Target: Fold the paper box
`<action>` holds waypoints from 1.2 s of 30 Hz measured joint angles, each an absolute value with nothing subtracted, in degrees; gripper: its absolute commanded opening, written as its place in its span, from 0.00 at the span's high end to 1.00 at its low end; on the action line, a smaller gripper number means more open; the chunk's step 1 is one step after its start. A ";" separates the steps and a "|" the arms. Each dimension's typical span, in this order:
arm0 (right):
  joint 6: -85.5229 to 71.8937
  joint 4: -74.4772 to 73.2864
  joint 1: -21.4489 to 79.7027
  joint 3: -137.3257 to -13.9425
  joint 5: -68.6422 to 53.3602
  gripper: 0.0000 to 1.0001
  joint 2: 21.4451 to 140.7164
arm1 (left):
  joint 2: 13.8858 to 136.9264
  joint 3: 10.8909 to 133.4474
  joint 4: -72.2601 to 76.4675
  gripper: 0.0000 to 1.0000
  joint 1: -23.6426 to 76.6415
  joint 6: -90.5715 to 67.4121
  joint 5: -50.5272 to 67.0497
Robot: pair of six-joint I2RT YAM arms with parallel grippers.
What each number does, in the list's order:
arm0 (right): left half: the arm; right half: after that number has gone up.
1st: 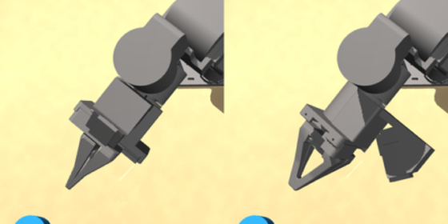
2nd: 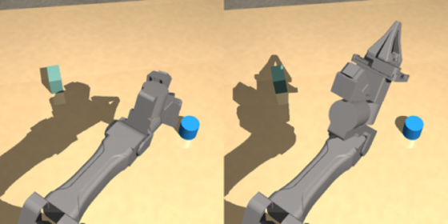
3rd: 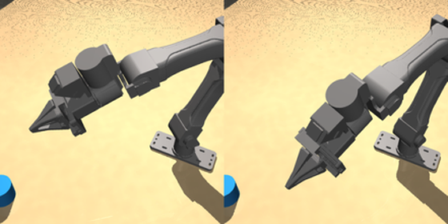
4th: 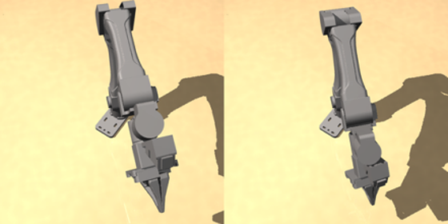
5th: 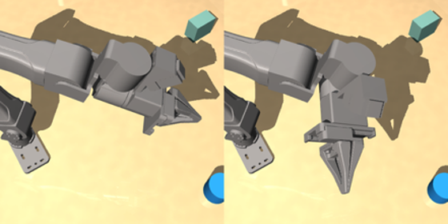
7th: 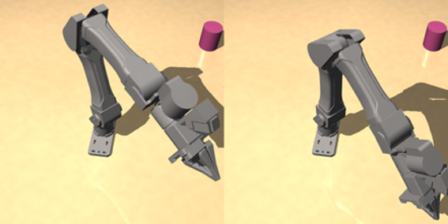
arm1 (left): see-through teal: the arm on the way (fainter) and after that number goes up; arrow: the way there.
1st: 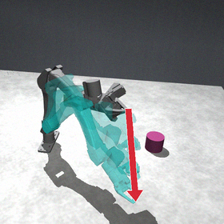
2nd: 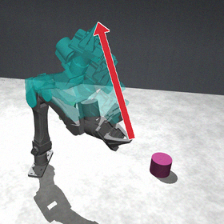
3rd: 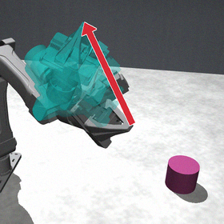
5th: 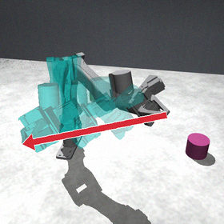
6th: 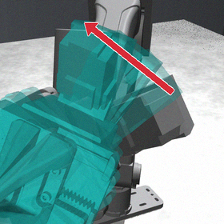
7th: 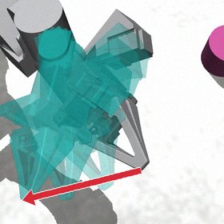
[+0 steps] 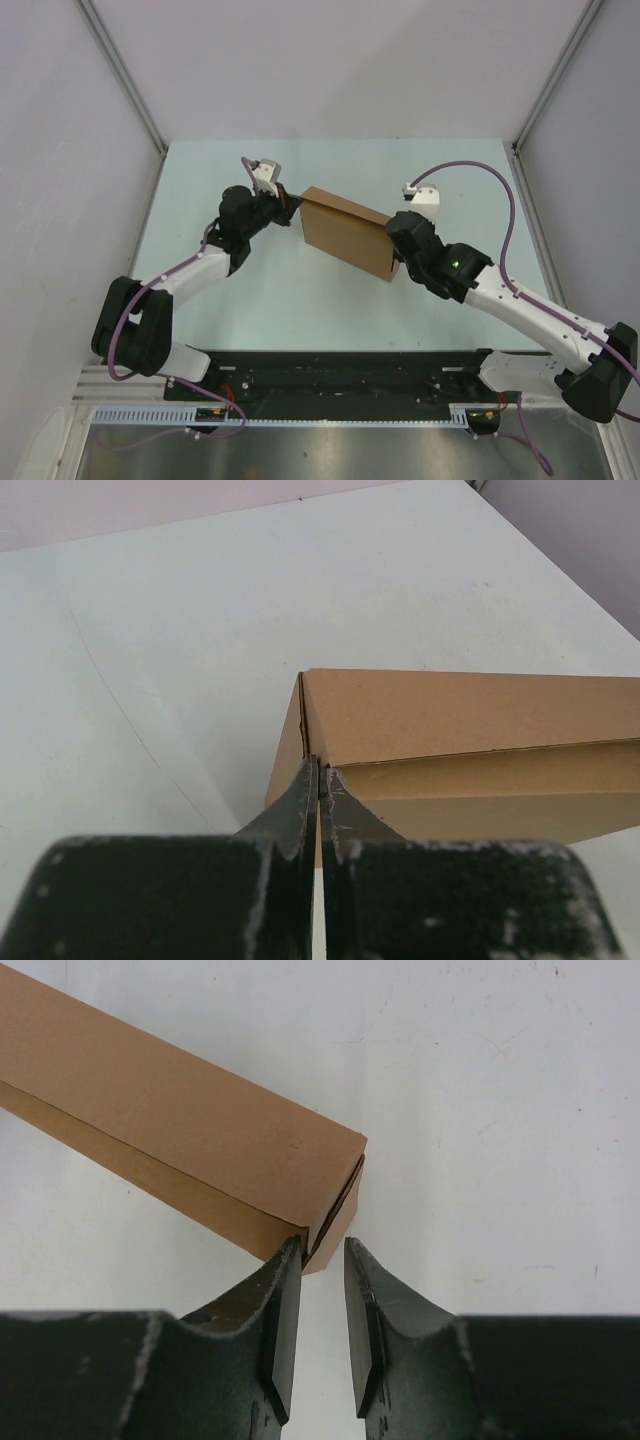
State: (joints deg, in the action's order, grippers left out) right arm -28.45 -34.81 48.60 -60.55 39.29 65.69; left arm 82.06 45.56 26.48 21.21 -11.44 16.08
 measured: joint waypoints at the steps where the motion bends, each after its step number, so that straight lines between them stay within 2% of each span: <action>1: -28.42 -34.81 48.53 -60.55 39.40 0.76 65.69 | 82.04 45.56 26.46 1.00 21.21 -11.44 16.08; 8: -28.18 -33.95 48.25 -60.55 40.05 0.85 66.04 | 81.95 45.67 26.15 1.00 21.28 -11.16 16.10; 13: -27.92 -33.32 48.25 -60.55 40.40 1.00 66.22 | 81.95 45.87 25.76 1.00 21.43 -10.55 16.10; 36: -29.41 -33.15 48.14 -59.35 42.63 1.00 67.88 | 81.62 45.89 25.17 1.00 22.00 -10.17 16.10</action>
State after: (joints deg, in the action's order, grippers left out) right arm -29.41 -33.15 48.14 -59.35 42.63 67.88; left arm 81.62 45.89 25.17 22.00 -10.17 16.10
